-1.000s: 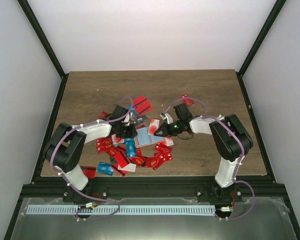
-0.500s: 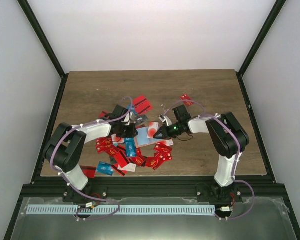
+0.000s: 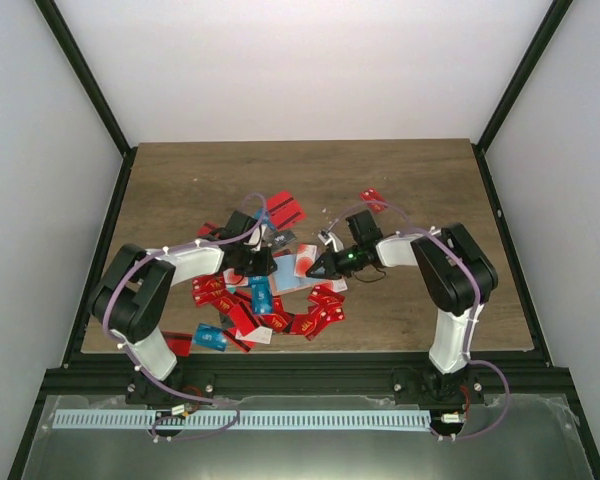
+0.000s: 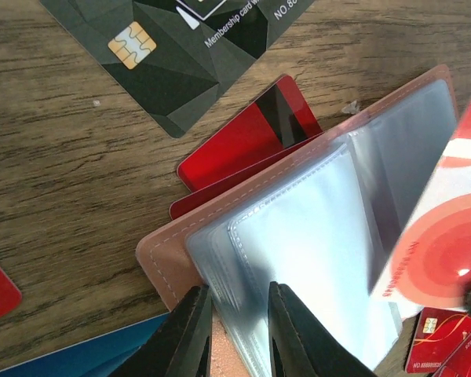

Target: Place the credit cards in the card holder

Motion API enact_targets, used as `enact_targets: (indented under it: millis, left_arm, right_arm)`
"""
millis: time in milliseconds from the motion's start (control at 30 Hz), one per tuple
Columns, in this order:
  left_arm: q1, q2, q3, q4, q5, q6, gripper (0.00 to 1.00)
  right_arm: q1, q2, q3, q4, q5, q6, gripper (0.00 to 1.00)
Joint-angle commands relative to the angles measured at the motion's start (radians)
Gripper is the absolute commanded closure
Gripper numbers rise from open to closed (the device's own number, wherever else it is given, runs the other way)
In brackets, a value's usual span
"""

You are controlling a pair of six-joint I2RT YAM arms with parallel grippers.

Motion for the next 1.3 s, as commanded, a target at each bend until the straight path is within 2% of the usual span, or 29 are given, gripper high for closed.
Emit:
enact_targets:
  millis: [0,667,1267]
  left_arm:
    - [0.003,0.018,-0.01,0.018,0.02,0.004,0.77]
    - [0.002,0.017,-0.013,0.02,0.028,0.004,0.79]
    - [0.004,0.021,-0.022,0.032,0.03,0.001,0.79]
  right_arm:
    - [-0.031,-0.071,-0.001,0.039,0.025,0.025,0.99]
    - [-0.043,-0.01,-0.022,0.059,0.029,0.026,0.99]
    - [-0.02,0.044,-0.032,0.082,-0.095,0.025,0.99]
